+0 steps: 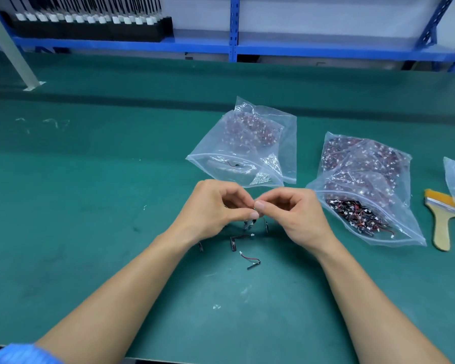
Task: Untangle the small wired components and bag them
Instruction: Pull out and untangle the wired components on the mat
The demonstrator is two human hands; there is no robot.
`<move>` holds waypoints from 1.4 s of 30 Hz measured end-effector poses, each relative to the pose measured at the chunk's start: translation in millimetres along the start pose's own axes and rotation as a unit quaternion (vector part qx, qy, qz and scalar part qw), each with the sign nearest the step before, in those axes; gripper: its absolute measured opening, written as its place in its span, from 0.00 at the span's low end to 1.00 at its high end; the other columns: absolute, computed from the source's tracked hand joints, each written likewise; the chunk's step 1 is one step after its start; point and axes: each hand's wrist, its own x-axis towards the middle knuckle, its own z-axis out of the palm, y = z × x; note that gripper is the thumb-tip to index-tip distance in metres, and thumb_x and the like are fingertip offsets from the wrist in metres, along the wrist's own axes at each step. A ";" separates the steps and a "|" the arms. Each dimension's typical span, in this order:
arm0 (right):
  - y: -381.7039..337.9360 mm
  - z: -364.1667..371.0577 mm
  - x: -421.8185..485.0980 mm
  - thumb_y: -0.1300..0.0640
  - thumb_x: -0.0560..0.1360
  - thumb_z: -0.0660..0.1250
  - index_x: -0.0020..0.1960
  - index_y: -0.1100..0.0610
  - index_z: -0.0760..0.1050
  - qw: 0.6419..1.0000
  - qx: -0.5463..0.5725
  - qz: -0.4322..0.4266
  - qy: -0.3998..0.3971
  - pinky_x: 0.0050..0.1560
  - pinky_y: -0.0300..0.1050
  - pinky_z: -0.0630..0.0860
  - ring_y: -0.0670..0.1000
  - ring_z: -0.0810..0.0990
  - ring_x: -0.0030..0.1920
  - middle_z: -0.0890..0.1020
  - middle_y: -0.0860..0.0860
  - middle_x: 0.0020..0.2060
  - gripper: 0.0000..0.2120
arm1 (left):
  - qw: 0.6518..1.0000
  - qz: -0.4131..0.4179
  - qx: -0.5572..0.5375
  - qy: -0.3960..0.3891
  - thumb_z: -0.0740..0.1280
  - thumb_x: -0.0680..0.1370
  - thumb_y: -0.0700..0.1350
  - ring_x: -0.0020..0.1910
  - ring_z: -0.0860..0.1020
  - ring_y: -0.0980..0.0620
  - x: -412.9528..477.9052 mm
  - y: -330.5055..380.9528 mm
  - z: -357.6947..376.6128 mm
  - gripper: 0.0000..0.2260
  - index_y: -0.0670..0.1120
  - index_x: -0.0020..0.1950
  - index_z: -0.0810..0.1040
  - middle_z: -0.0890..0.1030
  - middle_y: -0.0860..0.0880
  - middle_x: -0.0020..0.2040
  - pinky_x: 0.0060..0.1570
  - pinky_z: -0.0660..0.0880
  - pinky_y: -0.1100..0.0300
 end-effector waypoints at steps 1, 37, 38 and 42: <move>-1.0 -1.8 -0.1 0.63 0.73 0.76 0.40 0.52 0.85 1.000 0.005 0.004 -0.011 0.42 0.36 0.78 0.46 0.83 0.36 0.87 0.51 0.37 0.07 | 1.000 0.007 0.002 -0.001 0.81 0.69 0.45 0.35 0.82 0.58 -1.1 -1.0 -2.2 0.06 0.50 0.41 0.85 0.85 0.54 0.36 0.38 0.73 0.70; -21.5 45.5 -15.8 0.48 0.74 0.75 0.46 0.44 0.86 0.903 -0.390 -0.112 -0.138 0.34 0.42 0.65 0.44 0.68 0.32 0.70 0.39 0.26 0.02 | 0.963 -0.056 0.120 0.235 0.74 0.75 0.50 0.32 0.76 0.48 -12.4 -62.7 -67.5 0.06 0.52 0.38 0.83 0.84 0.55 0.37 0.38 0.75 0.55; -21.7 40.2 -16.0 0.49 0.73 0.76 0.44 0.45 0.86 0.918 -0.365 -0.108 -0.113 0.32 0.42 0.64 0.44 0.66 0.29 0.66 0.41 0.23 0.01 | 0.963 -0.054 0.120 0.236 0.74 0.75 0.50 0.33 0.76 0.47 -12.6 -63.0 -67.8 0.06 0.52 0.38 0.83 0.84 0.55 0.37 0.38 0.75 0.55; -22.6 12.0 -16.0 0.49 0.69 0.75 0.35 0.48 0.82 0.934 -0.333 -0.085 -0.098 0.31 0.43 0.61 0.49 0.59 0.27 0.59 0.48 0.23 0.06 | 0.965 -0.056 0.108 0.233 0.74 0.75 0.50 0.32 0.75 0.50 -12.9 -65.2 -68.9 0.06 0.53 0.38 0.82 0.84 0.55 0.37 0.38 0.74 0.57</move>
